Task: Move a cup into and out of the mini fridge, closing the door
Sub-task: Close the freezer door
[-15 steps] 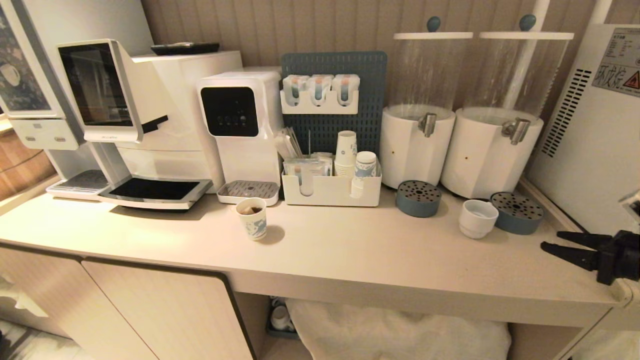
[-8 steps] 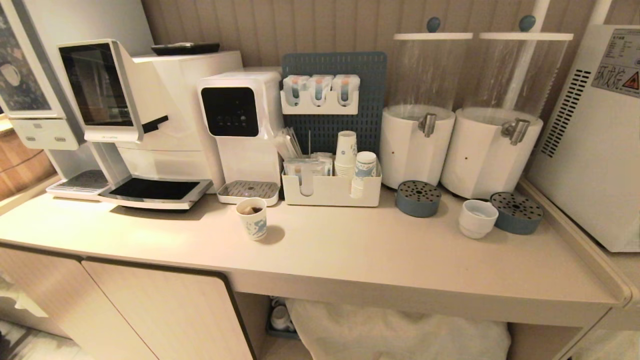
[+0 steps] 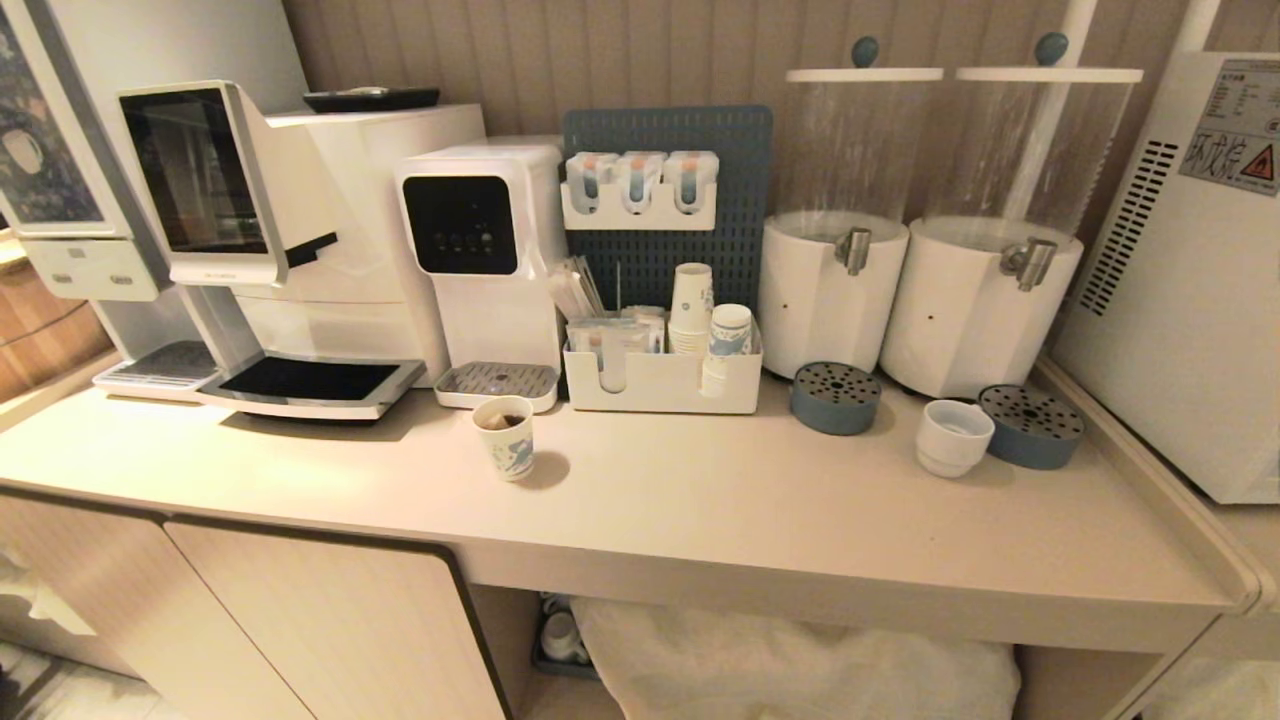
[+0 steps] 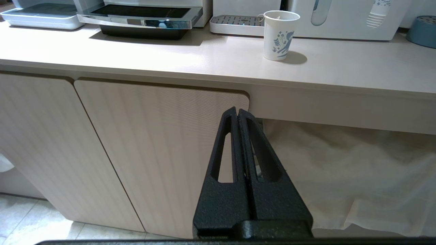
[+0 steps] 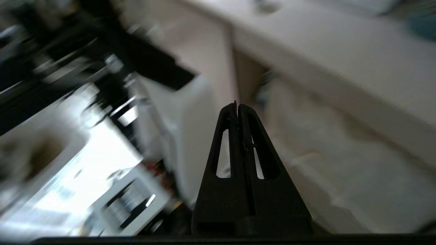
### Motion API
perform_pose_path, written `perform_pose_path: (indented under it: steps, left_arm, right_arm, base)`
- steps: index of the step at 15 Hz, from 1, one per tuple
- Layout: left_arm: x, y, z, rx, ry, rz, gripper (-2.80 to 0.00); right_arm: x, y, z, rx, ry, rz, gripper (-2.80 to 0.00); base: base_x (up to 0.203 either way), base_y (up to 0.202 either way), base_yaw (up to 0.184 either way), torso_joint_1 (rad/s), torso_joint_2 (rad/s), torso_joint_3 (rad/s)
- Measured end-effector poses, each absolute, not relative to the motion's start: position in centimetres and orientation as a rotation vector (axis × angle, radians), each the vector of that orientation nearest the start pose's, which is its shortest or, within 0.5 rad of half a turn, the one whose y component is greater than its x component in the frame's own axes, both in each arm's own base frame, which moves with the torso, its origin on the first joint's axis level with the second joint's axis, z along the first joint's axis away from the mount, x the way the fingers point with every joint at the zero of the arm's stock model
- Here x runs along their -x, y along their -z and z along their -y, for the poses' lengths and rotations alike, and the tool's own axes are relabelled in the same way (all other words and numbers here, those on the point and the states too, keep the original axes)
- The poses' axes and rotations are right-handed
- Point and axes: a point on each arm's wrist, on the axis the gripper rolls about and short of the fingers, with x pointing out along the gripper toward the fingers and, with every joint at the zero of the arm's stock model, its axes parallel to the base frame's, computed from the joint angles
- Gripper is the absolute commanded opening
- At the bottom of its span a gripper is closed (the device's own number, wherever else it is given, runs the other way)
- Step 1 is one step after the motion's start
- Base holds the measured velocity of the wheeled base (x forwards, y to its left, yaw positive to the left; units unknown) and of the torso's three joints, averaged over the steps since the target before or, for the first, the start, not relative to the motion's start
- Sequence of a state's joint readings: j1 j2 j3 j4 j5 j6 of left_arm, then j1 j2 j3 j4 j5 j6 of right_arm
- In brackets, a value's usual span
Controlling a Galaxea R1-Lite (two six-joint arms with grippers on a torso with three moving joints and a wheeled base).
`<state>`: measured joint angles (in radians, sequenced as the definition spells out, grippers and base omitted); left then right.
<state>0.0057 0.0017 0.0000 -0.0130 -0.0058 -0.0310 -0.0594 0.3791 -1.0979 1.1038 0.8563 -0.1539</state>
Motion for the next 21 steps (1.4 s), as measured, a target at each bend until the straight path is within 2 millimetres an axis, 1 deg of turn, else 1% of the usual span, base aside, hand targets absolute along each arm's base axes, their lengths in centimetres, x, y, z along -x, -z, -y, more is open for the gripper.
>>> perform_pose_path:
  steps: [2,3,4,6,7,8,9,11,12,13,16,21]
  left_arm:
    - [2.3,-7.7,0.0,0.032,0.001,0.011,-2.80]
    - [2.3,-7.7,0.0,0.032,0.001,0.011,-2.80]
    - [2.3,-7.7,0.0,0.032,0.000,0.011,-2.80]
    - [2.3,-7.7,0.0,0.031,0.001,0.011,-2.80]
    - [2.3,-7.7,0.0,0.032,0.000,0.011,-2.80]
    - [2.3,-7.7,0.0,0.032,0.000,0.012,-2.80]
    - [2.3,-7.7,0.0,0.032,0.001,0.011,-2.80]
    - [2.3,-7.7,0.0,0.032,0.001,0.012,-2.80]
    - [2.3,-7.7,0.0,0.031,0.000,0.011,-2.80]
    - [2.3,-7.7,0.0,0.031,0.001,0.012,-2.80]
    - [2.3,-7.7,0.0,0.032,0.001,0.011,-2.80]
    - [2.3,-7.7,0.0,0.030,0.001,0.011,-2.80]
  right_arm:
    - [12.5,-22.6,-1.7,-0.056,-0.612,-0.136,-2.80]
    - [13.0,-21.7,-1.4,-0.081,-0.492,-0.052,-2.80]
    - [13.1,-20.9,-1.1,-0.109,-0.372,0.003,-2.80]
    - [11.7,-19.1,-0.4,-0.157,-0.128,0.061,-2.80]
    - [10.4,-18.1,-0.2,-0.155,-0.045,0.070,-2.80]
    - [8.7,-16.6,-0.1,-0.135,0.013,0.065,-2.80]
    - [6.8,-14.6,0.0,-0.100,0.041,0.044,-2.80]
    - [3.9,-10.6,0.0,-0.022,0.031,0.006,-2.80]
    - [3.0,-9.0,0.0,0.003,0.020,-0.014,-2.80]
    - [2.6,-8.2,0.0,0.024,0.009,-0.015,-2.80]
    - [2.3,-7.7,0.0,0.051,-0.005,-0.005,-2.80]
    - [2.3,-7.5,0.0,0.045,-0.003,-0.009,-2.80]
  base:
    - [0.000,0.000,0.000,0.000,0.00,0.000]
    - [0.000,0.000,0.000,0.000,0.00,0.000]
    - [0.000,0.000,0.000,0.000,0.00,0.000]
    - [0.000,0.000,0.000,0.000,0.00,0.000]
    - [0.000,0.000,0.000,0.000,0.00,0.000]
    - [0.000,0.000,0.000,0.000,0.00,0.000]
    - [0.000,0.000,0.000,0.000,0.00,0.000]
    - [0.000,0.000,0.000,0.000,0.00,0.000]
    - [0.000,0.000,0.000,0.000,0.00,0.000]
    - [0.000,0.000,0.000,0.000,0.00,0.000]
    - [0.000,0.000,0.000,0.000,0.00,0.000]
    - [0.000,0.000,0.000,0.000,0.00,0.000]
